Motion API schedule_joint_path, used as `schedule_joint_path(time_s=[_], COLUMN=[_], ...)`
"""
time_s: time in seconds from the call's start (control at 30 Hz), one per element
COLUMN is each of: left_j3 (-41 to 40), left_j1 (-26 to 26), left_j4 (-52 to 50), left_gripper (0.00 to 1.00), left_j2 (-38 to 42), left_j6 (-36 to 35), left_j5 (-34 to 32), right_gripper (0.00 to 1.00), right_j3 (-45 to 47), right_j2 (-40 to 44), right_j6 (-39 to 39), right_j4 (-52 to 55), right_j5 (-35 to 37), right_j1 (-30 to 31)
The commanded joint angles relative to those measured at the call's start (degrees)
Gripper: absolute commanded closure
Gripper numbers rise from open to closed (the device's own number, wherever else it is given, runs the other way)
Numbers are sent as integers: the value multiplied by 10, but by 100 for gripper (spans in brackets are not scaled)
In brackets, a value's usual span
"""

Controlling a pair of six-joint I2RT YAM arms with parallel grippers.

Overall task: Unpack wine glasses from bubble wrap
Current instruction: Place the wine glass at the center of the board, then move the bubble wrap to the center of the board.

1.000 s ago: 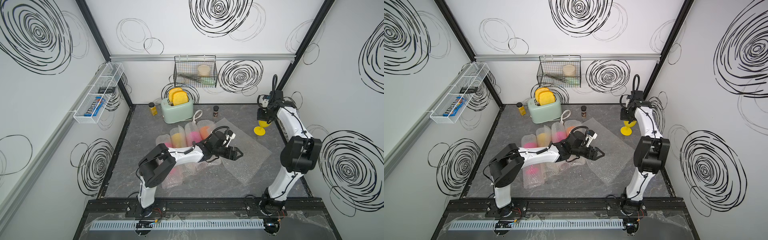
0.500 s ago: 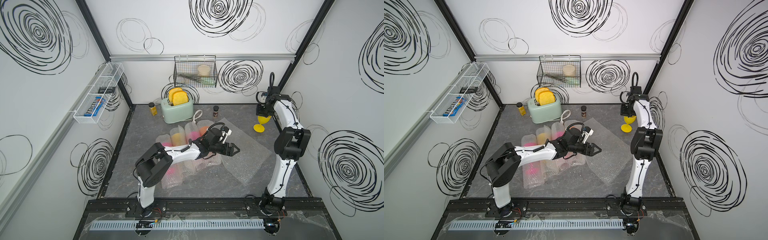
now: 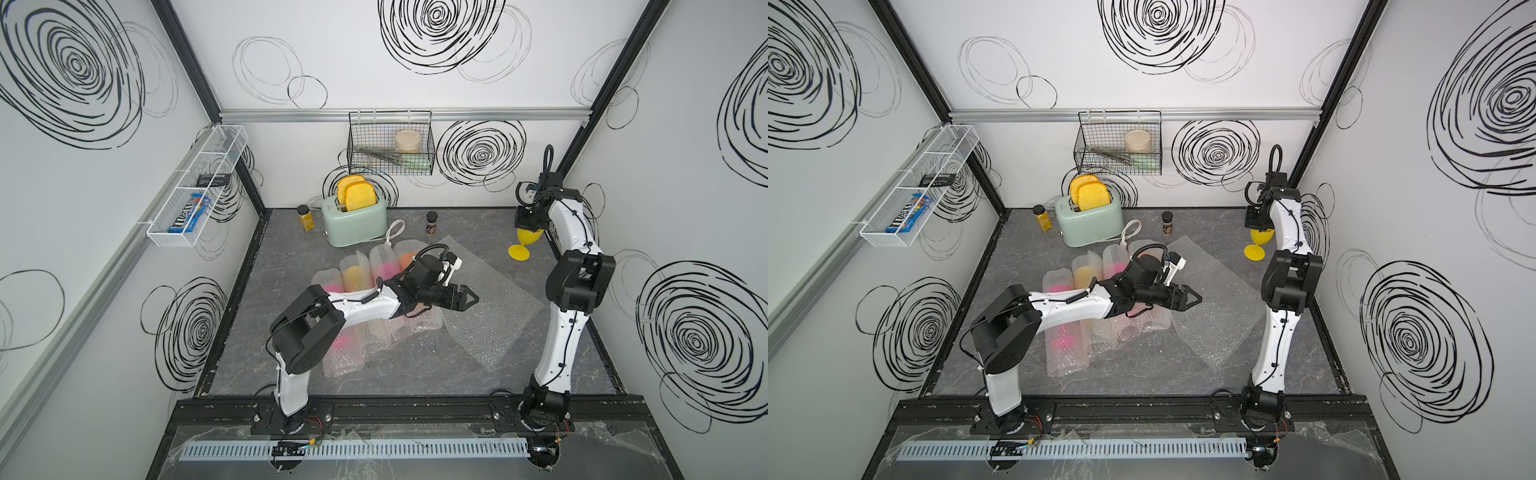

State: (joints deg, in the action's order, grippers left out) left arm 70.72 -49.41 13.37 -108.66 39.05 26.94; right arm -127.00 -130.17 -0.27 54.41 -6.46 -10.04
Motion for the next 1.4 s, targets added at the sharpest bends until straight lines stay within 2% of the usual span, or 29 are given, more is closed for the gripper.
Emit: schedule_joint_path(time_s=[0.0, 0.13, 0.5, 0.63, 0.8, 0.97, 1.17, 1.27, 1.37], left_j3=[1, 1, -5, -11, -12, -4, 10, -8, -41], left_j1=[3, 3, 6, 7, 12, 19, 36, 56, 85], left_j4=[14, 14, 19, 21, 23, 14, -27, -28, -21], left_gripper=[20, 20, 20, 20, 20, 20, 20, 20, 20], left_j2=[10, 7, 16, 22, 30, 46, 82, 113, 147], left_j6=[6, 6, 6, 5, -2, -11, -29, -23, -12], left_j5=[-2, 0, -2, -3, -4, -3, -21, -25, -27], right_gripper=[93, 73, 68, 61, 60, 57, 54, 53, 48], right_j3=[19, 12, -14, -11, -14, -1, 73, 174, 326], right_j2=[11, 20, 40, 66, 110, 170, 254, 310, 368], right_j6=[2, 2, -3, -4, -8, -25, -26, -9, 12], right_j4=[13, 20, 40, 39, 27, 11, -11, -46, -118], right_j5=[-18, -16, -6, 1, 4, -28, -61, -78, -73], right_j1=[1, 1, -5, -13, -20, -20, 25, 61, 107])
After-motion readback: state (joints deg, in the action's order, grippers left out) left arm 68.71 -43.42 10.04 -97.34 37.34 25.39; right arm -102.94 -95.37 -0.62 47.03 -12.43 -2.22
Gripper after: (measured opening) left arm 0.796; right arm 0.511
